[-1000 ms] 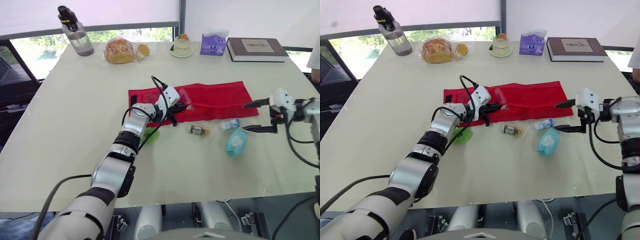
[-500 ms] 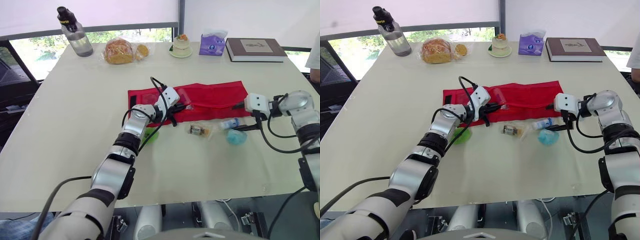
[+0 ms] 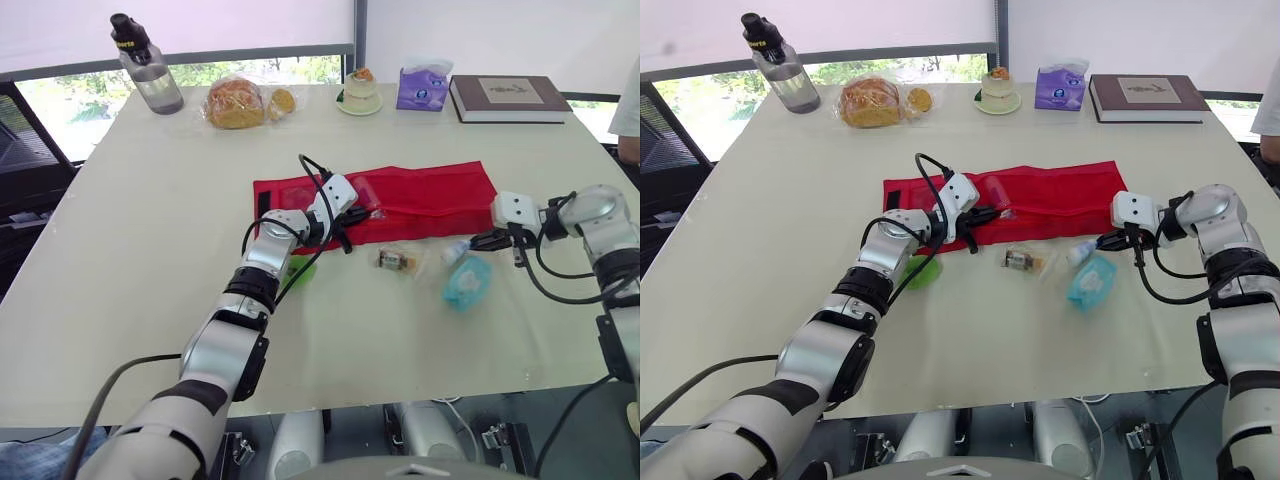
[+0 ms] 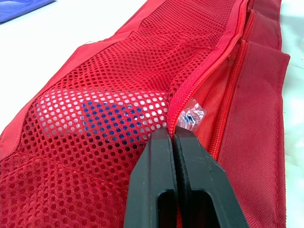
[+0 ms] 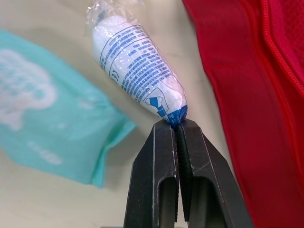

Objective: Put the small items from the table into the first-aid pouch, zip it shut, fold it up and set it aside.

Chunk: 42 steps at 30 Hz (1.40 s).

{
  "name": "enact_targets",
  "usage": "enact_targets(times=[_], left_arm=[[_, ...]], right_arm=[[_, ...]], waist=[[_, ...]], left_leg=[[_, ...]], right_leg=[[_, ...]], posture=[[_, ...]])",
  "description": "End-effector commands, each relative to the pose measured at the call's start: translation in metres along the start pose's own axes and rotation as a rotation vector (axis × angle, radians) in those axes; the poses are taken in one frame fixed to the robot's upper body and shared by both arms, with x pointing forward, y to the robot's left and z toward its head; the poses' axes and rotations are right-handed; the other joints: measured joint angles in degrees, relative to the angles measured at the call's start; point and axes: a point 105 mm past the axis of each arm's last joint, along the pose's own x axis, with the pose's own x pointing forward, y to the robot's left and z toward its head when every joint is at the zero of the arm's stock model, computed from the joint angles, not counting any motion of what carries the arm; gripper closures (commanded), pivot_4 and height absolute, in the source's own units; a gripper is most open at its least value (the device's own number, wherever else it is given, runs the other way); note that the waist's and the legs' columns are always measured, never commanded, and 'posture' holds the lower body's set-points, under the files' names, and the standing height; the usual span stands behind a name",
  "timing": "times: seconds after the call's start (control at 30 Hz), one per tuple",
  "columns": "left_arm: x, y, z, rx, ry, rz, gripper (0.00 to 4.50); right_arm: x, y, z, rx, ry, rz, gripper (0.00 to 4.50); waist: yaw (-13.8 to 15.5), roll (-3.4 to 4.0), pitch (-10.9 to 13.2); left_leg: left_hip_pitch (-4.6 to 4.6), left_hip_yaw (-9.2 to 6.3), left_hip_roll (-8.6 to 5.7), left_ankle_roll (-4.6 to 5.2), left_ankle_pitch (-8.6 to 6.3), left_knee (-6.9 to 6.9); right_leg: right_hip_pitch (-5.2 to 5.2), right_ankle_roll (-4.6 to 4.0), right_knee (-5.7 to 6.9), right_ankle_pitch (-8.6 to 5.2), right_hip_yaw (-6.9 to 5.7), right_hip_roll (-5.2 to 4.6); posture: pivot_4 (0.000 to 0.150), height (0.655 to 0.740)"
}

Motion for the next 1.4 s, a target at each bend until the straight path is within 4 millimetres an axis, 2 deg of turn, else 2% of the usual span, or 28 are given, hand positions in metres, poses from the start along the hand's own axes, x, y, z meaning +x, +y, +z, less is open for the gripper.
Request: enact_targets(times=[0.03,0.13,0.27,0.43,0.67,0.8,0.87,0.9,0.93,1.0,1.07,1.13,1.27,1.4], left_arm=[[0.0,0.002,0.011,0.03,-0.031,0.004,4.5],[0.0,0.0,0.011,0.028,-0.033,-0.001,4.5],[0.003,-0.002,0.013,0.026,-0.038,-0.007,4.5],[0.005,-0.004,0.015,0.024,-0.043,-0.014,4.5],[0.005,-0.004,0.015,0.027,-0.043,-0.016,4.5],[0.005,-0.004,0.016,0.029,-0.043,-0.019,4.5],[0.005,-0.004,0.016,0.03,-0.043,-0.02,4.5],[0.005,-0.004,0.016,0.03,-0.043,-0.02,4.5],[0.005,-0.004,0.016,0.03,-0.042,-0.019,4.5],[0.005,-0.004,0.016,0.029,-0.043,-0.019,4.5],[0.005,-0.004,0.016,0.03,-0.043,-0.019,4.5],[0.006,-0.004,0.017,0.029,-0.043,-0.019,4.5],[0.005,-0.003,0.016,0.028,-0.043,-0.016,4.5],[0.004,-0.003,0.015,0.027,-0.039,-0.013,4.5]], right_arm=[[-0.013,-0.019,0.031,0.037,-0.103,-0.119,4.47],[-0.011,-0.017,0.051,0.084,-0.161,-0.146,4.47],[0.002,-0.004,0.073,0.221,-0.222,-0.137,4.47],[0.019,0.002,0.076,0.55,-0.145,-0.198,4.47],[0.026,-0.004,0.077,0.656,-0.057,-0.352,4.47],[0.029,-0.003,0.057,0.599,0.061,-0.424,4.47],[0.03,0.0,0.055,0.558,0.073,-0.404,3.88],[0.03,0.002,0.058,0.53,0.061,-0.384,3.74],[0.028,0.003,0.062,0.476,0.044,-0.368,3.06],[0.024,0.004,0.068,0.345,0.017,-0.326,2.66],[0.018,-0.001,0.063,0.19,0.046,-0.324,1.61],[0.013,-0.008,0.056,0.188,0.064,-0.348,1.54],[0.012,-0.01,0.067,0.105,-0.038,-0.305,1.54],[0.02,0.003,0.071,0.012,-0.117,-0.183,1.54]], waist=[[-0.05,0.02,0.01],[0.02,0.02,0.01],[0.15,0.02,0.01],[0.3,0.03,0.0],[0.31,0.03,0.0],[0.31,0.03,0.0],[0.38,0.03,0.0],[0.35,0.03,0.0],[0.24,0.03,0.0],[0.18,0.03,0.0],[0.12,0.03,0.0],[0.08,0.02,0.0],[0.1,0.02,0.0],[0.12,0.02,0.0]], left_leg=[[0.0,0.01,0.0,0.0,0.0,0.0],[0.0,-0.03,0.01,0.0,0.0,0.0],[-0.05,-0.08,0.01,0.0,0.0,0.0],[-0.11,-0.09,0.0,0.0,0.0,0.04],[-0.26,-0.14,0.0,0.0,0.0,0.05],[-0.27,-0.16,0.0,0.01,0.0,0.04],[-0.28,-0.16,0.0,0.01,-0.01,0.04],[-0.28,-0.15,-0.01,0.01,-0.01,0.04],[-0.29,-0.15,-0.01,0.01,-0.01,0.04],[-0.28,-0.15,-0.01,0.01,-0.01,0.04],[-0.28,-0.16,0.0,0.01,-0.01,0.04],[-0.27,-0.15,0.0,0.01,-0.01,0.04],[-0.26,-0.14,0.0,0.01,0.0,0.04],[-0.27,-0.15,0.01,0.01,0.0,0.03]], right_leg=[[0.0,0.0,0.01,0.0,0.01,0.0],[-0.01,0.0,0.05,0.0,0.0,0.01],[-0.02,0.0,0.03,0.0,-0.05,0.01],[-0.07,0.0,0.05,0.0,-0.08,-0.01],[-0.18,0.0,0.02,0.0,-0.13,-0.01],[-0.19,0.0,0.0,0.0,-0.15,0.0],[-0.18,0.0,-0.02,0.0,-0.15,-0.01],[-0.18,0.01,-0.03,-0.01,-0.16,-0.01],[-0.19,0.01,-0.03,-0.01,-0.16,0.0],[-0.19,0.01,-0.02,-0.01,-0.15,0.0],[-0.19,0.03,-0.02,-0.02,-0.15,0.02],[-0.18,0.04,-0.04,-0.02,-0.15,0.02],[-0.19,0.03,-0.03,-0.02,-0.15,0.02],[-0.18,0.02,-0.05,-0.01,-0.15,0.03]], posture=[[0.15,0.74],[0.15,0.74],[0.15,0.74],[0.15,0.74],[0.15,0.74],[0.15,0.74],[0.15,0.74],[0.15,0.74],[0.15,0.74],[0.15,0.74],[0.15,0.74],[0.15,0.74],[0.15,0.74],[0.15,0.74]])
